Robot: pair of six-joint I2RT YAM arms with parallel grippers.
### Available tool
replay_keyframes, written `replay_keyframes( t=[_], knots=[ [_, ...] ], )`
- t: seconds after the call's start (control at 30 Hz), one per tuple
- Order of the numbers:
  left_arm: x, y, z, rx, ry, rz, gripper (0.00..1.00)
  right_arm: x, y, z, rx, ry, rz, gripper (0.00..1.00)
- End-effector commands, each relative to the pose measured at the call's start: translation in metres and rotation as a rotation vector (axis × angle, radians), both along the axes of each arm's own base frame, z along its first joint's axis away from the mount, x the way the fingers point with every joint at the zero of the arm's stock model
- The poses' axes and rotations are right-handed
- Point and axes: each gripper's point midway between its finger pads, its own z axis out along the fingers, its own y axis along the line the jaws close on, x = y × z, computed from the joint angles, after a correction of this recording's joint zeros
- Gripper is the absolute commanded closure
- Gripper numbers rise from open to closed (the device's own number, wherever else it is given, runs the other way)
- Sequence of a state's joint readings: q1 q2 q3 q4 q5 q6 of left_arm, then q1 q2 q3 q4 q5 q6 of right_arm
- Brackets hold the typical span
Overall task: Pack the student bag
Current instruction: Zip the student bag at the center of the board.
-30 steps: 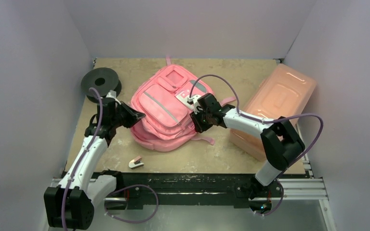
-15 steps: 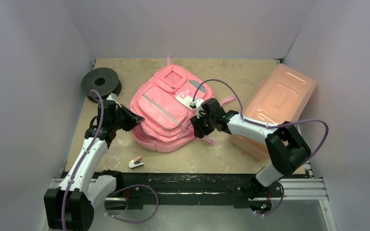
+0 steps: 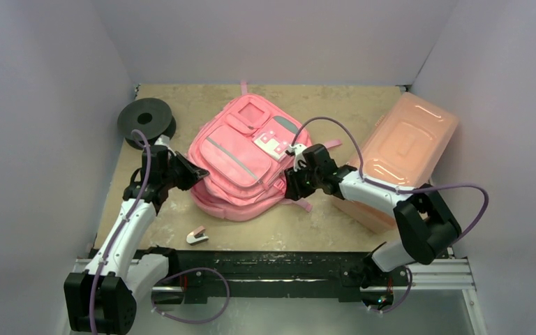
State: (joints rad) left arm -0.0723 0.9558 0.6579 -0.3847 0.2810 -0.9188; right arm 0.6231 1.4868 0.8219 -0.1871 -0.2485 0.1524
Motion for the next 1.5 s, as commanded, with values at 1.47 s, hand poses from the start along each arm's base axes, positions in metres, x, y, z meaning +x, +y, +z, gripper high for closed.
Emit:
replay_keyframes(
  t=[1.47],
  knots=[
    [-0.003,-0.015,-0.010,-0.080,-0.023,-0.064,1.00,0.053,0.001,0.007,0.187,0.120,-0.826,0.68]
  ],
)
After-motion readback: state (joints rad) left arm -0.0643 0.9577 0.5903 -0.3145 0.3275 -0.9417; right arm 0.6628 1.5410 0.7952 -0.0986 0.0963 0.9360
